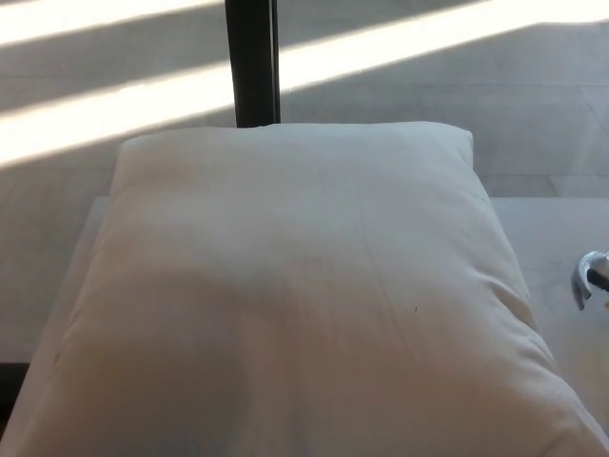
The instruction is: A hammer is kept on the right hand side and a pillow is kept on the left hand side on the desk infront of the robot and the robot uses its right hand to pick up the hammer and makes a downward swinging motion to hit the pillow
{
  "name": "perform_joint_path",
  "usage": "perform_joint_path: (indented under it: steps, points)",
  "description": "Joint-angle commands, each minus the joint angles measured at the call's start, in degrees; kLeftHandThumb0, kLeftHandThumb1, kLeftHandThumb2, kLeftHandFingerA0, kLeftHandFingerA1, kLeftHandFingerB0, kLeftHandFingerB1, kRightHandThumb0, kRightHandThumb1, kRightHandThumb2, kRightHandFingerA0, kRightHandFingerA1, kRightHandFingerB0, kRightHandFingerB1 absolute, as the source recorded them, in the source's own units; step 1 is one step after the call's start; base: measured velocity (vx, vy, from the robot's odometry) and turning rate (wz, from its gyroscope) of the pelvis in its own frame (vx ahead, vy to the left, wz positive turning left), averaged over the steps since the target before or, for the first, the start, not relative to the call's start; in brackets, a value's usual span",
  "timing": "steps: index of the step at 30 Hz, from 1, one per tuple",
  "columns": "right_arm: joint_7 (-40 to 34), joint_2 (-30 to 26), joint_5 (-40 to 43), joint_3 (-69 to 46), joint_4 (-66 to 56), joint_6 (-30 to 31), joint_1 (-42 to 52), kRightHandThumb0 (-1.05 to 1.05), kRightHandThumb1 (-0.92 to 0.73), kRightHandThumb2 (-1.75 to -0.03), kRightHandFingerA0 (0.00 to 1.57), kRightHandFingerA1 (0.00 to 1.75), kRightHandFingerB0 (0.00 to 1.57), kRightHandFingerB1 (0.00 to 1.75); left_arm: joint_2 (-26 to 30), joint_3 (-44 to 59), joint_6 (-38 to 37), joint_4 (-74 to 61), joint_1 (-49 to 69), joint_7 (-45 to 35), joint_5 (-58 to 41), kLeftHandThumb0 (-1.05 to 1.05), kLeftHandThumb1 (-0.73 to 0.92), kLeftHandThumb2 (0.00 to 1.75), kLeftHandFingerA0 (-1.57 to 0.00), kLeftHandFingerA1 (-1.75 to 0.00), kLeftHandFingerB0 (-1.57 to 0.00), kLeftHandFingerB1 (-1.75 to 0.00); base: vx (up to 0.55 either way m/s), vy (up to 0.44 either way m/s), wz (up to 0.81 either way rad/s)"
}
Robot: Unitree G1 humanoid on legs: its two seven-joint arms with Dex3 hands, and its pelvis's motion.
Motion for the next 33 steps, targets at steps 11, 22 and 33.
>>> perform_joint_path:
  steps: [11, 22, 33]
  points:
    - [22.9, 2.9, 25.0, -14.9, -11.3, 35.5, -9.7, -0.3, -0.74, -1.08, 0.94, 1.75, 0.63, 1.75, 1.2, -0.1, -1.5, -0.3, 1.9, -1.7, -0.1, -0.66, 0.62, 1.01, -0.58, -0.65, -0.4, -0.58, 0.0, 0.0, 0.0]
    - [37.2, 3.6, 31.0, -5.5, -21.9, 49.5, -15.4, -0.32, -0.68, -1.11, 1.02, 1.75, 0.75, 1.75, 1.0, -0.3, -2.0, -0.4, 1.7, -1.5, 0.1, -0.65, 0.8, 0.64, -0.62, -0.53, -0.44, -0.45, 0.0, 0.0, 0.0]
    - [38.7, 4.6, 34.0, -4.2, -28.7, 57.7, -19.4, -0.34, -0.73, -0.99, 0.99, 1.75, 0.77, 1.58, 0.7, 0.3, -1.7, 0.2, 0.8, -0.6, -0.4, -0.67, 0.76, 0.63, -0.67, -0.55, -0.51, -0.46, 0.0, 0.0, 0.0]
